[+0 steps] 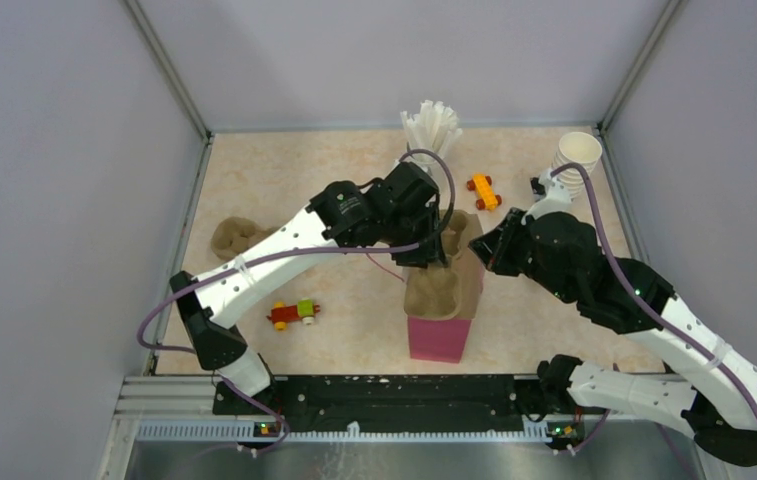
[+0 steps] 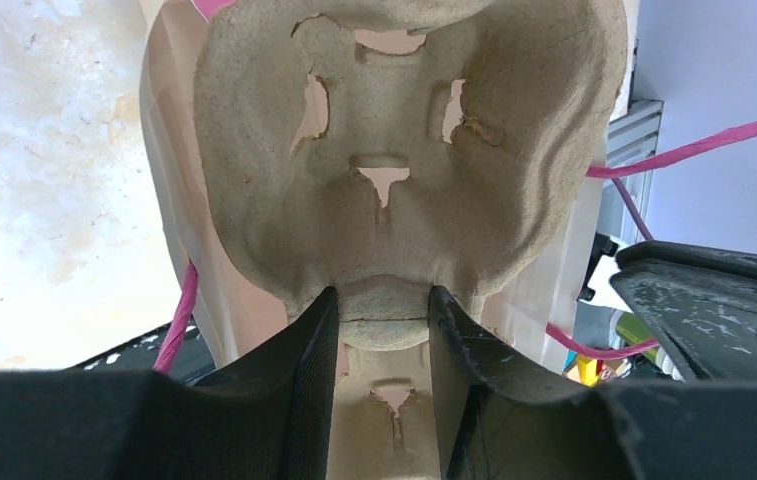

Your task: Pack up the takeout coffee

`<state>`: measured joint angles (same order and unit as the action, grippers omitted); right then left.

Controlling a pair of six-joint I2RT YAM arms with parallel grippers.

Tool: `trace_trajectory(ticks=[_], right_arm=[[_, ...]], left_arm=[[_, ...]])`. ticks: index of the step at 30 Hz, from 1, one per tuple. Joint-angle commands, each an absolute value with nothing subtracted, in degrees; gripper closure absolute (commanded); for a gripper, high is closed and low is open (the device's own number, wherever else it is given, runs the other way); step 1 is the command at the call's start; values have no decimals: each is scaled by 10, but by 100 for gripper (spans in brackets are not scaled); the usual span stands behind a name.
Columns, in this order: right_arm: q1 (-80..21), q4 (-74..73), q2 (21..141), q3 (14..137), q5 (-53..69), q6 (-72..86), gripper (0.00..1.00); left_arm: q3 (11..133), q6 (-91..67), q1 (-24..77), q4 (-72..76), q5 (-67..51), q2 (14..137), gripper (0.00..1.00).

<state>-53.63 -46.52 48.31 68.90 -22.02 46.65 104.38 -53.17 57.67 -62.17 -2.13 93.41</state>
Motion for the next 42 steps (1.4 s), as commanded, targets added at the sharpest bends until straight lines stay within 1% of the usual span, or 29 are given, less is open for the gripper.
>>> trace_trajectory(ticks=[1,5,13,15,18,21,23,27,31,36,40,41,42], right_arm=[[-543,-465,476,682,-223,467,100],[-542,-463,474,681,-228,467,100],[-543,-465,467,676,-233,472,100],[-543,-466,466,675,-235,471,100],[-542,-465,466,673,-233,471,100],[-543,-463,466,673,-231,472,100],[-543,-461,465,673,-231,472,100],[-543,-460,465,674,-228,473,100],[-543,-461,461,669,-226,472,100],[-542,-461,458,667,-230,471,100],[-543,-457,448,664,-226,469,100],[-542,-463,443,665,-232,474,98],[-543,-476,438,667,-242,482,88]], left_arm=[[1053,-531,588,-622,-34,959,86],[1074,-549,597,-653,-22,975,86],[1132,-563,600,-656,-5,977,85],[1123,-562,601,-647,-5,974,86],[1075,-565,604,-606,-5,954,86],[1054,-572,605,-631,-5,959,86],[1045,-568,608,-641,14,959,87],[1024,-567,609,-622,28,950,87],[1031,-567,609,-603,24,954,87],[1052,-566,614,-642,8,980,87],[1044,-567,617,-636,14,975,87],[1044,-567,617,-631,16,973,86],[1045,-563,617,-628,17,972,86]])
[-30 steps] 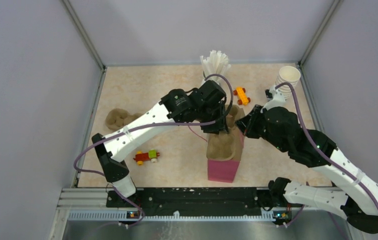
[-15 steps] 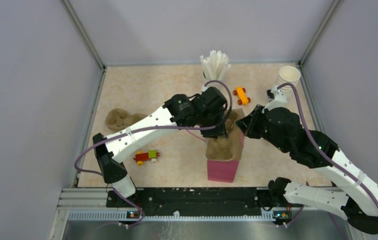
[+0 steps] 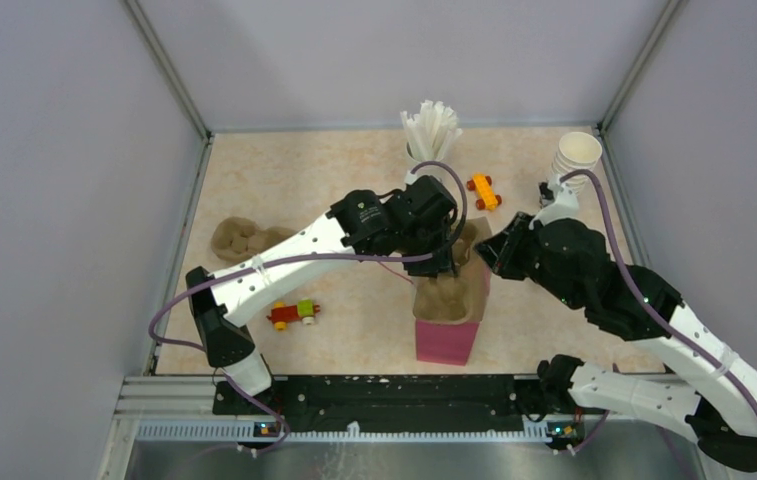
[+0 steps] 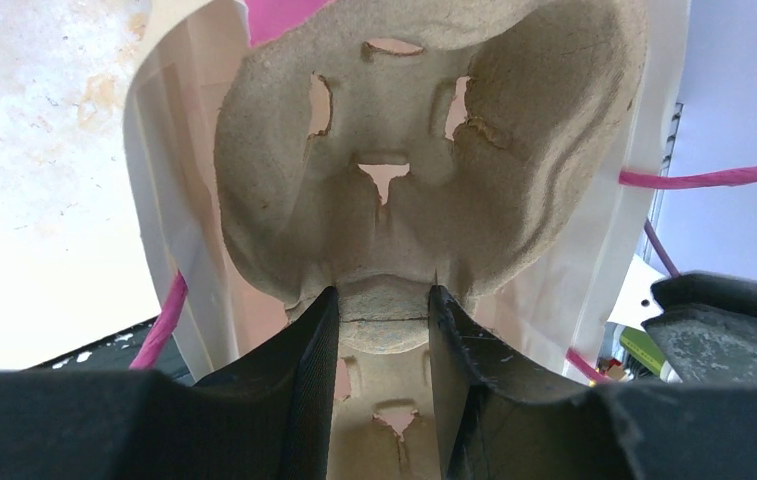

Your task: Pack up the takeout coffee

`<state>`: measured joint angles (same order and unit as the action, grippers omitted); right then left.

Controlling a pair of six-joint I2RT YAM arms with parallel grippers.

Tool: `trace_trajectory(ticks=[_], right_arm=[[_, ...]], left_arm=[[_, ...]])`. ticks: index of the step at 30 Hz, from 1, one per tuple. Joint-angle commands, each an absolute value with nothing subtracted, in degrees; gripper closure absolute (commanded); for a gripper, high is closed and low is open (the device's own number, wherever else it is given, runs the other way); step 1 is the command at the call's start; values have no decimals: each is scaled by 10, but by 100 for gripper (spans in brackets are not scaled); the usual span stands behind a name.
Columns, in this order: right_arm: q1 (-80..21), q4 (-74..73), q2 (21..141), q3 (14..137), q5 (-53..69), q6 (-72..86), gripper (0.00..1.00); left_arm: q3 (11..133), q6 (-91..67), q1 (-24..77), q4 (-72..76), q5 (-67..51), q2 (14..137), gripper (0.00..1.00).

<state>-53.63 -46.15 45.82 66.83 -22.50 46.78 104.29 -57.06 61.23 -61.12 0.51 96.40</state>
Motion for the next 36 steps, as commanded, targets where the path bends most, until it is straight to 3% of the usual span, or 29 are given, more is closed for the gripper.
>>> trace_trajectory(ticks=[1,3,8,15,21,25,30,36], right_arm=[[-543,-488,434,669,-255,491,77],[-543,-513,425,672,-272,501,68],[-542,-527,399,668,-280,510,68],[-543,-505,390,644,-257,511,100],[-543,-501,400,649,-260,506,100],[-542,-496,401,651,-256,501,100],[-543,-493,394,644,-241,498,100],[-542,-490,376,627,-232,495,100]], left_arm=[[1046,-561,617,-629,17,973,86],[1048,-557,617,-630,18,975,86],[1044,-543,619,-629,23,975,86],[1053,-533,619,-633,37,976,86],[1043,-528,619,-633,23,978,86],[1036,-521,621,-641,63,970,87],[1011,-533,619,-546,85,933,88],[1029,-548,619,-562,122,925,89]])
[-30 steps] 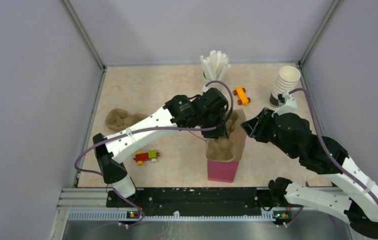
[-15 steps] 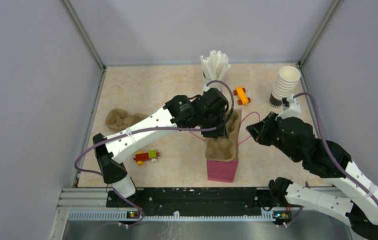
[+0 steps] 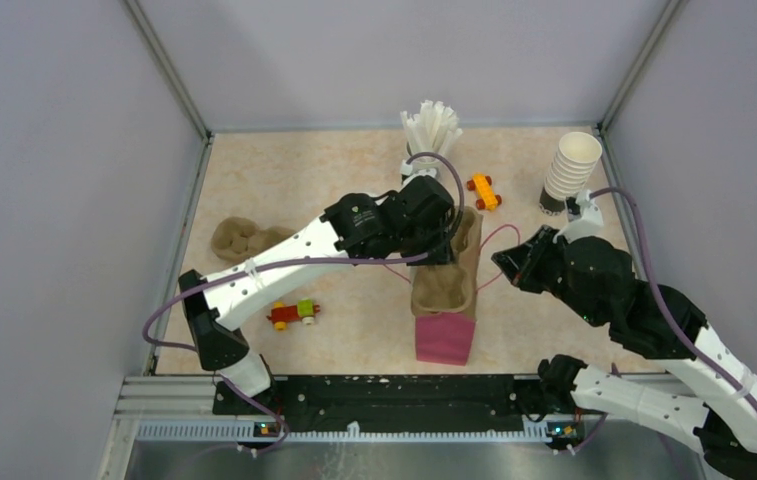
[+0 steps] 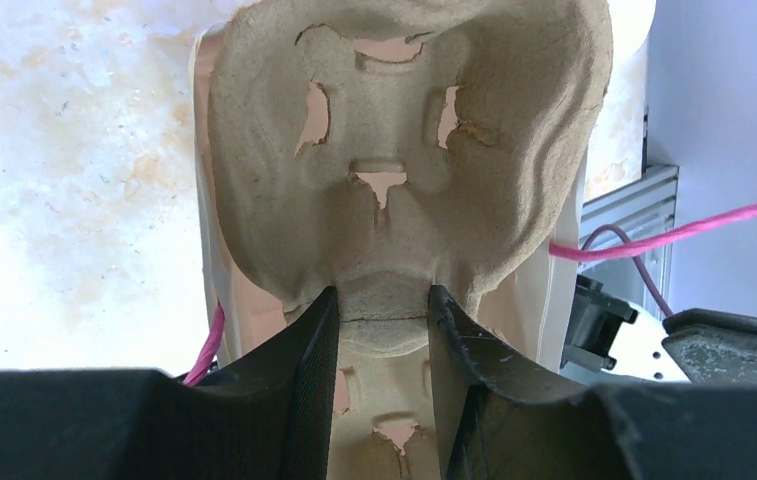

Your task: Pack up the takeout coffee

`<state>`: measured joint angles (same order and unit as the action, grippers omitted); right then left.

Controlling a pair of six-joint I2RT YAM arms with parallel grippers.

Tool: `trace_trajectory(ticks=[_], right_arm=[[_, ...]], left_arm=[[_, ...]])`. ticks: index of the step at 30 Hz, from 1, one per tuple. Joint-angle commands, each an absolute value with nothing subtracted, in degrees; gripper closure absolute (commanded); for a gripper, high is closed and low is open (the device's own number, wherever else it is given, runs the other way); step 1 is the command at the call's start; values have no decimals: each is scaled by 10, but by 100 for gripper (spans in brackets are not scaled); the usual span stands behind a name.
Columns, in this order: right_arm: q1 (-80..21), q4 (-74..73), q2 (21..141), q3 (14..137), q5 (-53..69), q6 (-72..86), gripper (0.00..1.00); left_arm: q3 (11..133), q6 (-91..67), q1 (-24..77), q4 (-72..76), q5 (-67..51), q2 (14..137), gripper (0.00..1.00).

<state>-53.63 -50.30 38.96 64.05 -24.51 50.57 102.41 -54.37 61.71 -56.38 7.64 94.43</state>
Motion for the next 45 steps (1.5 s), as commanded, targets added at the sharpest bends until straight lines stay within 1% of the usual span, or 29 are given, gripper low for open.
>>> trace_trajectory(ticks=[1,9,14,18,22,29,33,41,45], right_arm=[[-542,-491,375,626,-230,496,100],[-542,-494,370,627,-230,495,100],[-542,-496,372,633,-223,491,100],[-542,-491,373,633,-220,490,100],[-542,-488,372,633,-218,490,100],[-542,-490,373,638,-218,487,100],[-542,-492,369,636,-215,487,100],[-543,-484,371,627,-223,490,100],[-543,-478,375,628,-228,488,100]], left_arm=[[1025,-550,619,-558,125,920,89],[997,-566,620,-561,90,920,88],[1002,-585,619,-523,99,903,88],[1020,-581,619,-529,108,909,88],[1012,-583,619,-537,103,907,89],[1004,-581,619,-531,131,880,88],[1005,-590,619,-511,111,877,87],[1014,-603,620,-585,59,899,87],[996,-584,624,-605,82,895,87]])
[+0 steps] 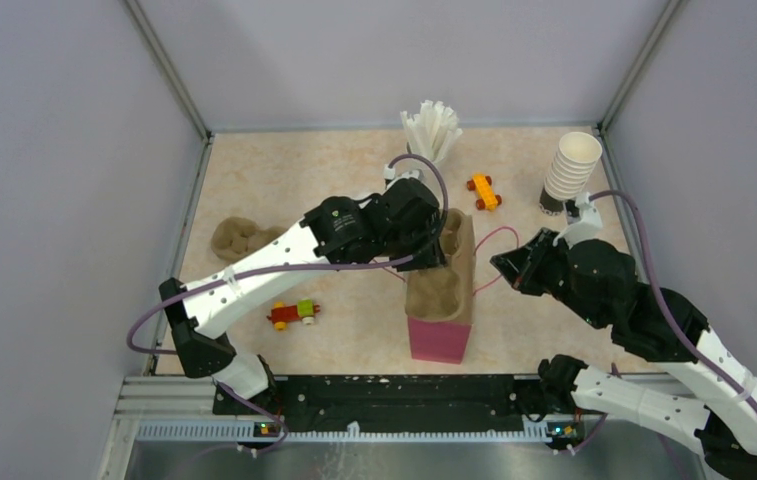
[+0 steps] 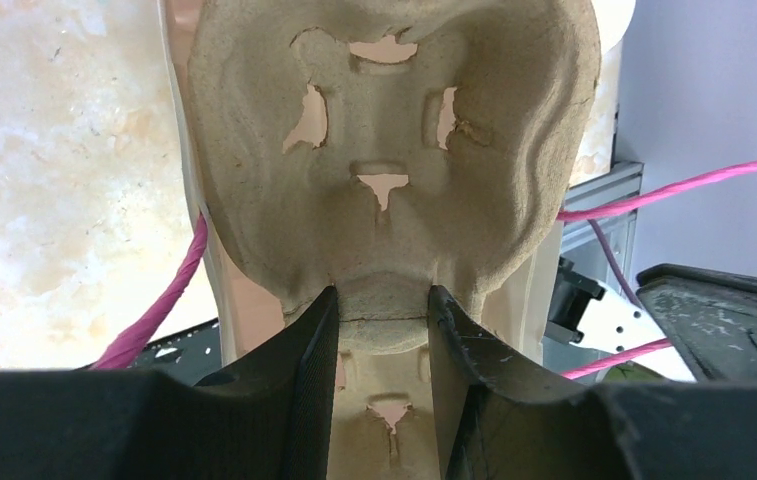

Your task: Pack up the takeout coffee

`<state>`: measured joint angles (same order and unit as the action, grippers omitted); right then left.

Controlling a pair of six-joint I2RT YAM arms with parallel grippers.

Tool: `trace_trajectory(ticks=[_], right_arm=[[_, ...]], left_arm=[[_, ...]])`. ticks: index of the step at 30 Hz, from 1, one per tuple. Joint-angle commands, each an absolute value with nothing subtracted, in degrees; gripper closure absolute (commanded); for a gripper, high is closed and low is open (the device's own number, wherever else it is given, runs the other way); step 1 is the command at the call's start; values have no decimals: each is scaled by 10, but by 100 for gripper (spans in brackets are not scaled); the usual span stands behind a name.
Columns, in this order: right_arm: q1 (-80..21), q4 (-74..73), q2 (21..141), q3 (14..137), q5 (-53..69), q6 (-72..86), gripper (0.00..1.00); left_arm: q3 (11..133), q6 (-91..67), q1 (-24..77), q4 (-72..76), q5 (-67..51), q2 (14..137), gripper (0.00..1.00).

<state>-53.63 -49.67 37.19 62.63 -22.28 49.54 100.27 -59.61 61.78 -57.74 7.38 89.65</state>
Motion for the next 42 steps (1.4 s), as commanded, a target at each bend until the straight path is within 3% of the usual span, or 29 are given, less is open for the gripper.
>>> trace_trajectory(ticks=[1,7,15,26,42], right_arm=[[-543,-477,376,629,-227,486,100],[-542,-480,375,629,-223,484,100],[-542,-464,376,619,-218,486,100],[-543,-464,376,618,-221,481,100],[-543,-464,375,615,-225,482,100]], left_arm=[[985,-577,623,-599,91,891,87],[990,-572,623,-550,109,884,87],[1038,-553,624,-611,106,939,88],[962,-537,625,-587,130,915,89],[990,-563,634,-647,33,915,85]])
